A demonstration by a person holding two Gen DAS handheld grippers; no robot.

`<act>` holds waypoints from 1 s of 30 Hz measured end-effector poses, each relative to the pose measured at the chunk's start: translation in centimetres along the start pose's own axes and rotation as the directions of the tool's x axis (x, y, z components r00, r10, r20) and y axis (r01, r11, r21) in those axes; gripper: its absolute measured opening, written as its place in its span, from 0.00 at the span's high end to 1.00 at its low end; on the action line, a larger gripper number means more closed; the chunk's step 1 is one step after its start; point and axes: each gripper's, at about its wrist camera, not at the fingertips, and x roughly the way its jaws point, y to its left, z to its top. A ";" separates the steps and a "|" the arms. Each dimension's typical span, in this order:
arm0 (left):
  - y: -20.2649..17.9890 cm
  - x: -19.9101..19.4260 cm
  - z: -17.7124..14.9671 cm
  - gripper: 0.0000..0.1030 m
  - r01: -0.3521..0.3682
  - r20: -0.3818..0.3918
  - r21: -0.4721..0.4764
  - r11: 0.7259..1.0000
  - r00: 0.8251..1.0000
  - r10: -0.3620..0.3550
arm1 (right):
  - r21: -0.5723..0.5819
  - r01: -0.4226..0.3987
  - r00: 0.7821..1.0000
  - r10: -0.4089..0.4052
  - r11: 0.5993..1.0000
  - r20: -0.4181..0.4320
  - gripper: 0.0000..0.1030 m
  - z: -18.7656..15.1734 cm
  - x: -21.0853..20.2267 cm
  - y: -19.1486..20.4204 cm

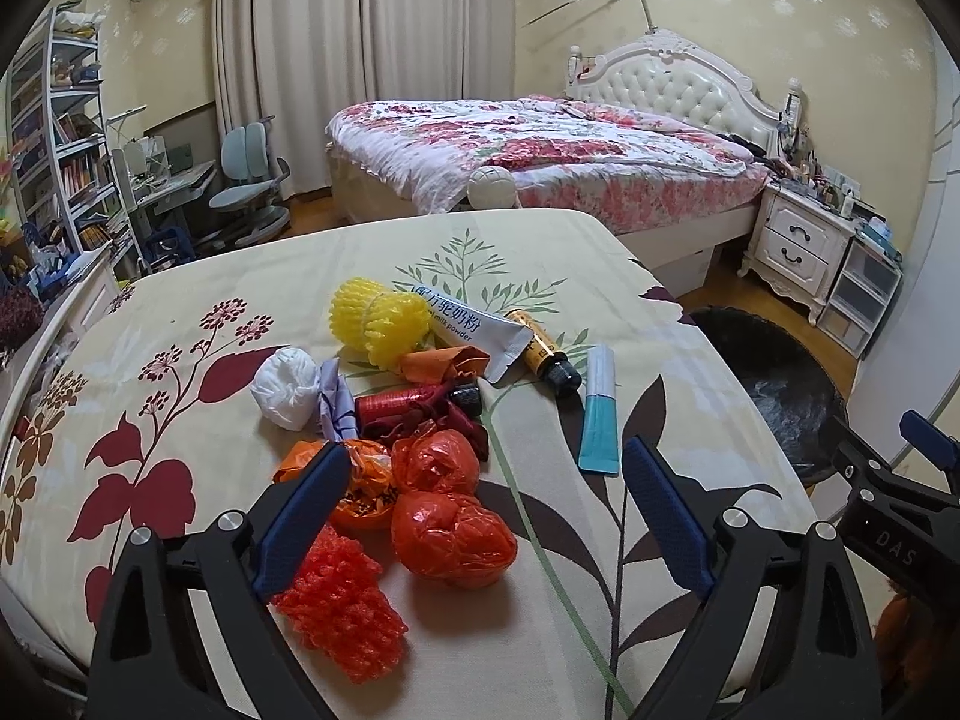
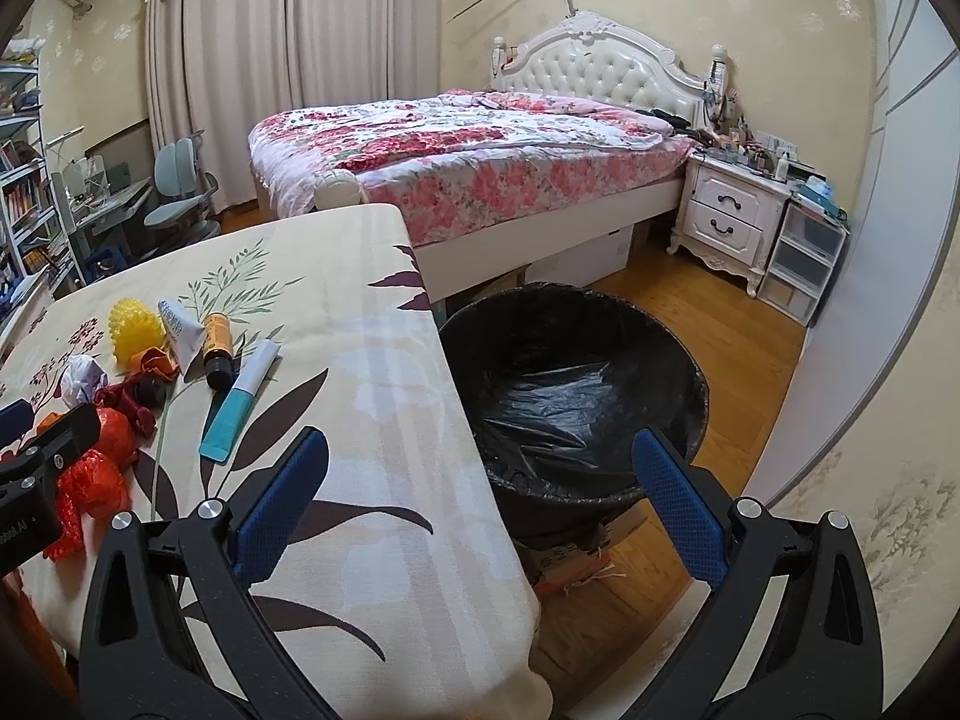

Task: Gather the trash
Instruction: 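Grasp the orange mesh net with the left tool while the right tool grasps red bags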

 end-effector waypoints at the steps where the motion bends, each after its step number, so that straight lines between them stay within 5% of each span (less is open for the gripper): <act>1: 0.3 -0.1 -0.1 0.12 -0.001 0.001 -0.002 1.000 1.000 0.001 | -0.004 -0.004 1.000 0.004 1.000 0.000 0.04 0.0 0.0 0.2; 5: 2.3 -0.8 -0.5 0.12 -0.018 0.005 -0.016 1.000 1.000 0.018 | -0.025 -0.031 1.000 0.031 0.999 -0.003 0.06 0.1 -0.2 1.2; 9: 4.5 -1.2 -1.2 0.12 -0.042 -0.004 -0.025 0.999 0.999 0.042 | -0.041 -0.067 0.998 0.066 0.997 -0.024 0.23 0.1 0.0 2.5; 18: 7.1 -0.9 -2.5 0.13 -0.082 -0.029 -0.034 0.996 0.996 0.081 | -0.092 -0.122 0.992 0.119 0.988 -0.044 0.24 -0.4 -0.1 5.2; 22: 7.5 0.0 -3.0 0.26 -0.072 -0.061 -0.034 0.997 0.996 0.070 | -0.099 -0.124 0.992 0.120 0.987 -0.046 0.24 -0.3 -0.3 5.6; 30: 7.9 -1.5 -4.1 0.25 -0.048 -0.056 -0.058 0.997 0.997 0.044 | -0.108 -0.136 0.990 0.131 0.985 -0.051 0.24 -0.5 -0.4 6.2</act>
